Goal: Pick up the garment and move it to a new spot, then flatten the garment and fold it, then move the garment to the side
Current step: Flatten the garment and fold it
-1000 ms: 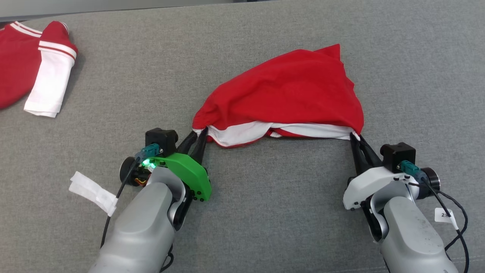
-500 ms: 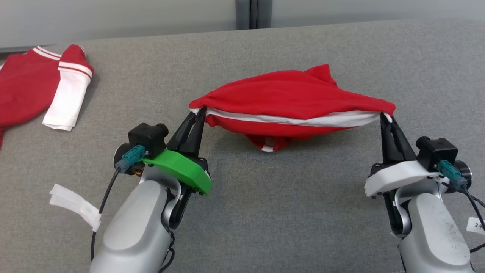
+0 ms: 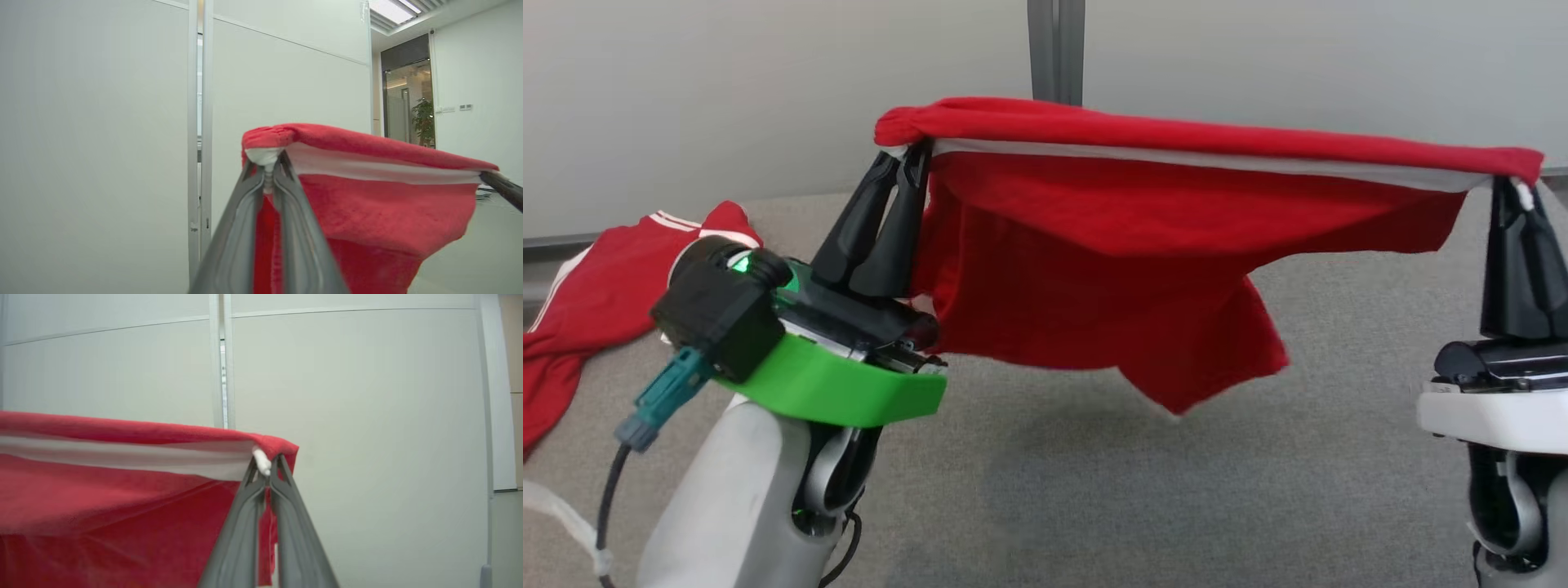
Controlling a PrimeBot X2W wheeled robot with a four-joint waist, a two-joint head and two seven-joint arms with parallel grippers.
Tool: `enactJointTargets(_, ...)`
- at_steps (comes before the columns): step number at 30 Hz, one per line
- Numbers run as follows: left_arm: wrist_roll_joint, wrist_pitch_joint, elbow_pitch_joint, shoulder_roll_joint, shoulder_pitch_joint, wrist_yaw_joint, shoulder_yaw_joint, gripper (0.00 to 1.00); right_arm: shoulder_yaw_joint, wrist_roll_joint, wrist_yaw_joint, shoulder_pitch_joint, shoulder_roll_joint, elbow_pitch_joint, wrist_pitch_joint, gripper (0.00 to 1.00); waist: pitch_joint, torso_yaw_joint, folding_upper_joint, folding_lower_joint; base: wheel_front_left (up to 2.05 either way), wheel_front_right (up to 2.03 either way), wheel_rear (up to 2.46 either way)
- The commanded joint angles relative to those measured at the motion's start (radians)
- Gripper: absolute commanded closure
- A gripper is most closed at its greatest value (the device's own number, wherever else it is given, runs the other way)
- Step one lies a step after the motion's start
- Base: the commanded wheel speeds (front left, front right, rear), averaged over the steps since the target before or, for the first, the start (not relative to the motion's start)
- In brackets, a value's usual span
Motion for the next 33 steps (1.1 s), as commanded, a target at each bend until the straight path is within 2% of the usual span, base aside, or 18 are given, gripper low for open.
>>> enactJointTargets(1, -0.014, 0.029, -0.047, 0.016, 0.023, 0.014, 0.011, 1.00, -0.011, 0.006, -0.002, 0.020, -0.003, -0.052, 0.018, 1.00, -0.030, -0.020, 0.0000, 0.0000, 0.00, 0.00, 0.00)
enactJointTargets(6, -0.072, 0.142, -0.184, 0.046, 0.028, 0.040, 0.037, 1.00, -0.014, 0.005, -0.002, 0.045, -0.003, -0.196, 0.083, 1.00, -0.022, -0.029, 0.0000, 0.0000, 0.00, 0.00, 0.00)
enactJointTargets(9, -0.113, 0.212, -0.163, 0.055, 0.022, 0.037, 0.033, 1.00, -0.001, 0.011, -0.002, 0.056, -0.003, -0.204, 0.118, 1.00, 0.000, -0.030, 0.0000, 0.0000, 0.00, 0.00, 0.00)
enactJointTargets(12, -0.140, 0.245, -0.088, 0.050, -0.019, 0.022, 0.022, 1.00, 0.013, 0.039, -0.002, 0.050, -0.003, -0.146, 0.131, 1.00, 0.038, -0.033, 0.0000, 0.0000, 0.00, 0.00, 0.00)
enactJointTargets(17, -0.152, 0.303, 0.107, 0.038, -0.180, -0.013, 0.009, 1.00, 0.065, 0.040, -0.001, -0.116, -0.003, 0.058, 0.131, 1.00, 0.170, -0.059, 0.0000, 0.0000, 0.00, 0.00, 0.00)
enactJointTargets(20, -0.119, 0.311, 0.259, 0.051, -0.360, -0.028, 0.025, 1.00, 0.087, -0.001, -0.001, -0.317, -0.004, 0.213, 0.113, 1.00, 0.252, -0.085, 0.0000, 0.0000, 0.00, 0.00, 0.00)
enactJointTargets(26, -0.049, 0.177, 0.529, 0.036, -0.677, -0.034, 0.074, 1.00, 0.077, -0.023, -0.002, -0.696, -0.003, 0.501, -0.018, 1.00, 0.368, -0.141, 0.0000, 0.0000, 0.00, 0.00, 0.00)
enactJointTargets(29, -0.021, 0.112, 0.645, 0.028, -0.734, -0.046, 0.062, 1.00, 0.113, -0.019, -0.002, -0.765, -0.002, 0.614, -0.075, 1.00, 0.394, -0.150, 0.0000, 0.0000, 0.00, 0.00, 0.00)
enactJointTargets(33, -0.040, 0.050, 0.764, -0.005, -0.690, -0.066, 0.036, 1.00, 0.184, 0.001, -0.002, -0.728, -0.003, 0.733, -0.120, 1.00, 0.412, -0.144, 0.0000, 0.0000, 0.00, 0.00, 0.00)
